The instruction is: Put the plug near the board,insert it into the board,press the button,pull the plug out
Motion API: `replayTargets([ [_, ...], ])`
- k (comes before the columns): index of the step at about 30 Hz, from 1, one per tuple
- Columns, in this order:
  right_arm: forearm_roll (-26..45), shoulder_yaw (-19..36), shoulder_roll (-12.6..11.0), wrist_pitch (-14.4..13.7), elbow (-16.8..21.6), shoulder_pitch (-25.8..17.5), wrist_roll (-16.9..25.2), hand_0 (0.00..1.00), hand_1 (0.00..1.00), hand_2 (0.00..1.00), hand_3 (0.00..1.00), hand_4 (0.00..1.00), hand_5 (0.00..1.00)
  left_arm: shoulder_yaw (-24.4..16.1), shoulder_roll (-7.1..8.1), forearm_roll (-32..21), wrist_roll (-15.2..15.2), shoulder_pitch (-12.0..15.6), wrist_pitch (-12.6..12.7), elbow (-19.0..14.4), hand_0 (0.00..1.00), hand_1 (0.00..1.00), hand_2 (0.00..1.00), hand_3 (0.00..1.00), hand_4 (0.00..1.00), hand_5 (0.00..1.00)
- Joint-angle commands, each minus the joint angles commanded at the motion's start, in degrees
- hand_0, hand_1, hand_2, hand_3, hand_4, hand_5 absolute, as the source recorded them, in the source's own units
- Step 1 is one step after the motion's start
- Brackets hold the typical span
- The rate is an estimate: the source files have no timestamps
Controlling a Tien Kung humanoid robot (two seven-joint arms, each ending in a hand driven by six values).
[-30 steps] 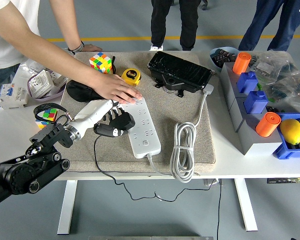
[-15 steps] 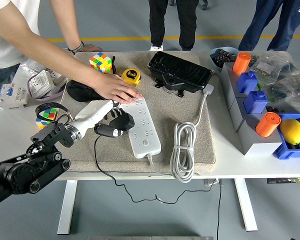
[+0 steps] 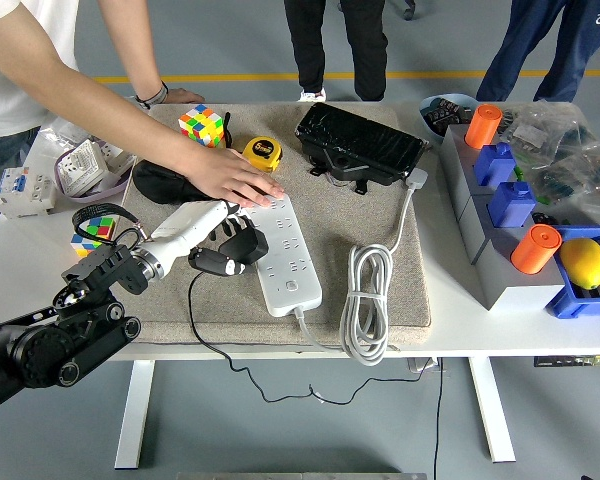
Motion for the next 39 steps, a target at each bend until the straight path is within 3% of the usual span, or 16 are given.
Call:
replayTargets([
  [11, -0.01, -0.05, -0.03, 0.01, -0.02, 0.01, 0.04, 0.607, 0.630, 0.615, 0.546, 0.917, 0.399, -2.73, 0.43, -0.77, -0.26, 1.02, 0.05, -2.43, 0.480, 0.618, 0.639, 0.706, 0.998, 0.516],
  [12, -0.03, -0.07, -0.05, 0.02, -0.01, 0.01, 0.04, 0.608, 0.630, 0.615, 0.546, 0.918, 0.399, -3.12, 0.51, -1.05, -0.55, 1.28, 0.18, -2.91, 0.509, 0.654, 0.686, 0.730, 0.998, 0.732],
  [17, -0.04, -0.30, -0.10, 0.02, 0.00, -0.04, 0.13, 0.608, 0.630, 0.615, 0.546, 0.918, 0.399, -6.14, 1.47, -4.83, -4.84, 4.35, 2.65, -7.40, 0.509, 0.654, 0.686, 0.730, 0.998, 0.732],
  [18, -0.03, -0.35, -0.10, 0.02, -0.01, -0.05, 0.17, 0.607, 0.630, 0.614, 0.546, 0.918, 0.399, -6.72, 1.64, -5.18, -5.80, 5.13, 3.17, -8.35, 0.677, 0.757, 0.786, 0.788, 0.998, 0.851],
  [23, -0.13, -0.35, -0.15, 0.00, -0.01, -0.28, 0.38, 0.607, 0.630, 0.614, 0.546, 0.918, 0.399, -8.68, 2.74, -6.41, -8.15, 9.11, 4.81, -13.14, 0.677, 0.757, 0.786, 0.788, 0.998, 0.851],
  [24, -0.18, -0.39, -0.18, -0.01, -0.02, -0.34, 0.41, 0.606, 0.630, 0.614, 0.546, 0.918, 0.398, -8.70, 3.09, -6.54, -8.17, 10.06, 4.99, -14.18, 0.780, 0.824, 0.836, 0.824, 0.949, 0.918],
  [28, -0.33, -0.08, -0.19, -0.04, 0.04, -0.44, 0.50, 0.606, 0.630, 0.614, 0.546, 0.918, 0.398, -7.81, 4.00, -5.55, -7.46, 12.61, 5.12, -16.46, 0.780, 0.824, 0.836, 0.824, 0.949, 0.918],
  [29, -0.39, 0.00, -0.19, -0.06, 0.09, -0.48, 0.53, 0.606, 0.630, 0.614, 0.546, 0.918, 0.398, -7.49, 4.11, -5.20, -7.22, 13.14, 5.14, -16.70, 0.780, 0.824, 0.836, 0.824, 0.949, 0.918],
  [30, -0.45, 0.05, -0.20, -0.07, 0.14, -0.51, 0.54, 0.605, 0.629, 0.613, 0.546, 0.920, 0.397, -7.24, 4.11, -4.92, -7.14, 13.50, 5.21, -16.72, 0.849, 0.865, 0.882, 0.827, 0.897, 0.935],
  [39, -0.77, 0.07, -0.21, -0.09, 0.40, -0.73, 0.58, 0.605, 0.629, 0.612, 0.545, 0.919, 0.397, -7.09, 3.31, -1.82, -8.15, 16.50, 6.51, -16.52, 0.861, 0.871, 0.889, 0.830, 0.886, 0.936],
])
